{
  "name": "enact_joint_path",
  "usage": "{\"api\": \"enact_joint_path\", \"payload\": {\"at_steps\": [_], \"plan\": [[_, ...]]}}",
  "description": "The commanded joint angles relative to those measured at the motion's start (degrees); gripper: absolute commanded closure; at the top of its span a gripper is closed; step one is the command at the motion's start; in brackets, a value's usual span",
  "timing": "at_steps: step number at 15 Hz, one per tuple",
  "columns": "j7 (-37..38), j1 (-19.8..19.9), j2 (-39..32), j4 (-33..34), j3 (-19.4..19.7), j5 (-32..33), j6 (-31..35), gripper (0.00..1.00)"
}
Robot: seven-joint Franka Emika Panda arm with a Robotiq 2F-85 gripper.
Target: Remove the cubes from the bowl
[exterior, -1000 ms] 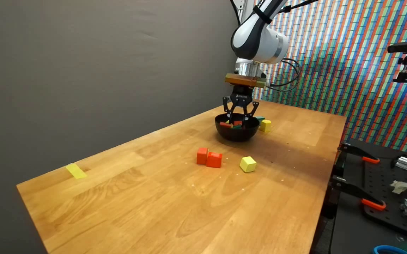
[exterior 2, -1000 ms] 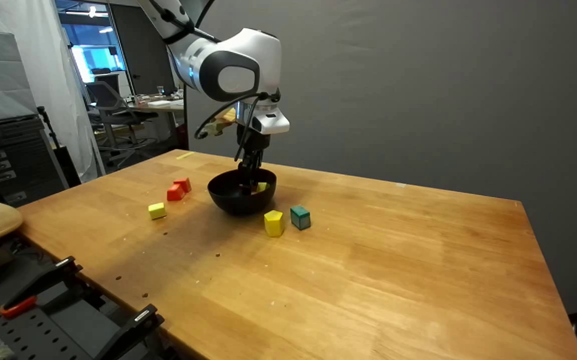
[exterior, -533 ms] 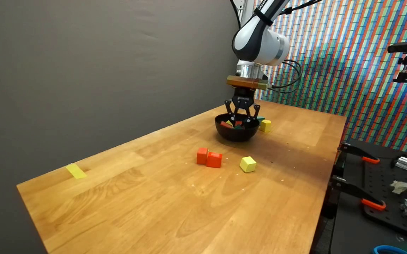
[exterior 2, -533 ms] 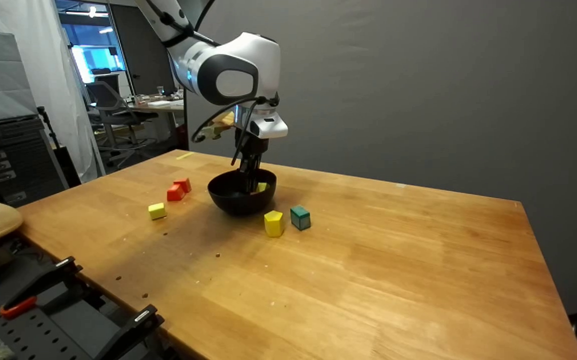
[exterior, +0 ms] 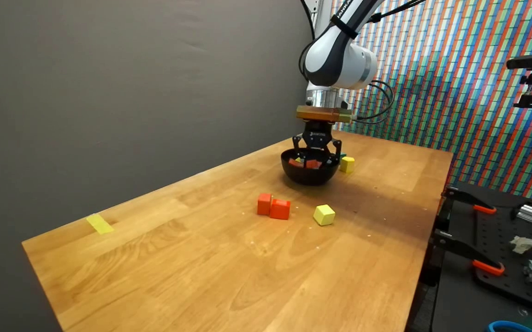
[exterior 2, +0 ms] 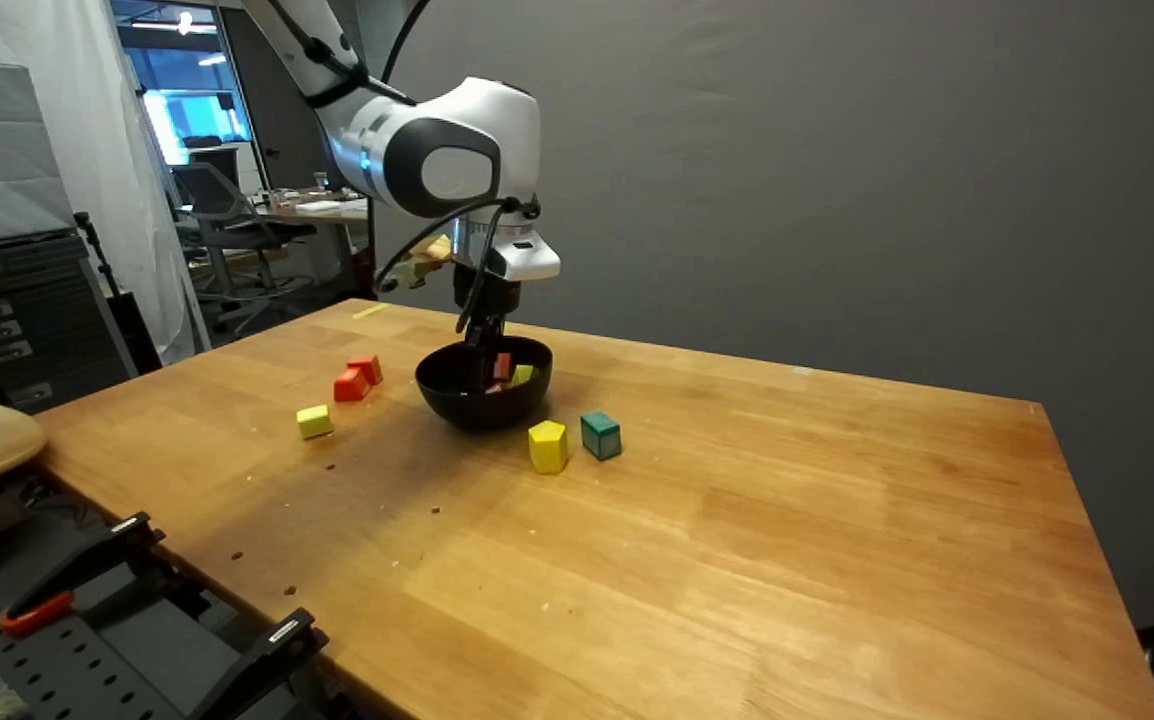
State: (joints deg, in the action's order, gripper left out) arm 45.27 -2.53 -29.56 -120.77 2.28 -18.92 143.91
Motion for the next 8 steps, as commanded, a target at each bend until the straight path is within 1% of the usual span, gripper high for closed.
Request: {"api": "enact_joint_path", "payload": {"at_steps": [1, 2, 3, 4, 7, 8], "plan": [[1.7, -2.5, -0.1, 0.3, 2.0, 4.2, -0.5, 0.18], [2.1, -3.0, 0.3, 0.4, 2.8, 5.9, -0.8, 0.09], [2.5, -3.4, 0.6, 0.5, 3.4, 7.3, -0.9, 0.03], [3.1, -4.0, 0.8, 0.6, 4.2, 8.9, -0.9, 0.0], [4.1, -5.0, 0.7, 0.7, 5.4, 12.4, -0.2, 0.0], [4.2, -5.1, 0.3, 0.8, 5.2, 12.8, -0.1, 0.0]]}}
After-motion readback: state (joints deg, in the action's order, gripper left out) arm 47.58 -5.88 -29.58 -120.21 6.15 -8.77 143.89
